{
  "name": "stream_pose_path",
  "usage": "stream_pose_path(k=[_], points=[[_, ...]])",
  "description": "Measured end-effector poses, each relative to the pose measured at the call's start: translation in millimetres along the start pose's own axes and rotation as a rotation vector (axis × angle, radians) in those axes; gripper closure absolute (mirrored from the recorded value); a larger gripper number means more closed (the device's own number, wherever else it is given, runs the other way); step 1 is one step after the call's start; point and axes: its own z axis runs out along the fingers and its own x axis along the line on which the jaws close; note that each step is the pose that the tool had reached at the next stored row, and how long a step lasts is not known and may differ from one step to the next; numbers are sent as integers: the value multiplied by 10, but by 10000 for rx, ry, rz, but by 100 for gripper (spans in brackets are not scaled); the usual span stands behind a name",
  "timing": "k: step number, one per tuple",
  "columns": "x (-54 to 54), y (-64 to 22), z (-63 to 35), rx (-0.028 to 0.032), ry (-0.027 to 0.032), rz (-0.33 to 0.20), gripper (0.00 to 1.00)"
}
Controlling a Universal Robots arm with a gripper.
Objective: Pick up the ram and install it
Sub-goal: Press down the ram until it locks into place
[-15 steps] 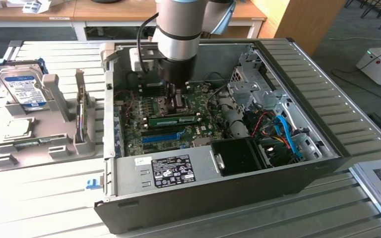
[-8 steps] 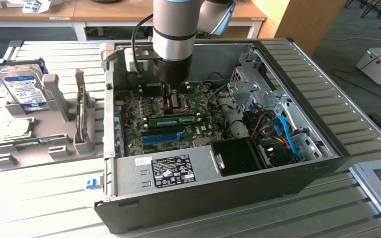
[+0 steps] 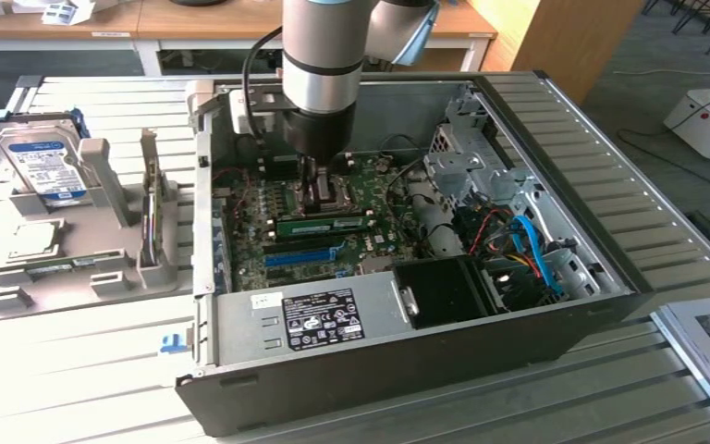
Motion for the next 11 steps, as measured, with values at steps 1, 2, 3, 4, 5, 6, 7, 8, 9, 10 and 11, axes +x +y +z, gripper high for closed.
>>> stream_pose_path(k=[1,2,3,4,5,6,7,8,9,10,11], points=[[0,1,0,0,0,0,90],[0,1,0,1,0,-1,90],[0,1,0,0,0,-1,90],[0,1,0,0,0,-1,90],[0,1,0,0,1,-1,90],[1,2,2,0,1,-1,90],[1,2,6,0,0,-1,90],[1,2,11,0,0,-1,90],[1,1,15,0,0,-1,90],[1,1,20,1,0,-1,90],[1,1,25,0,0,-1,90]])
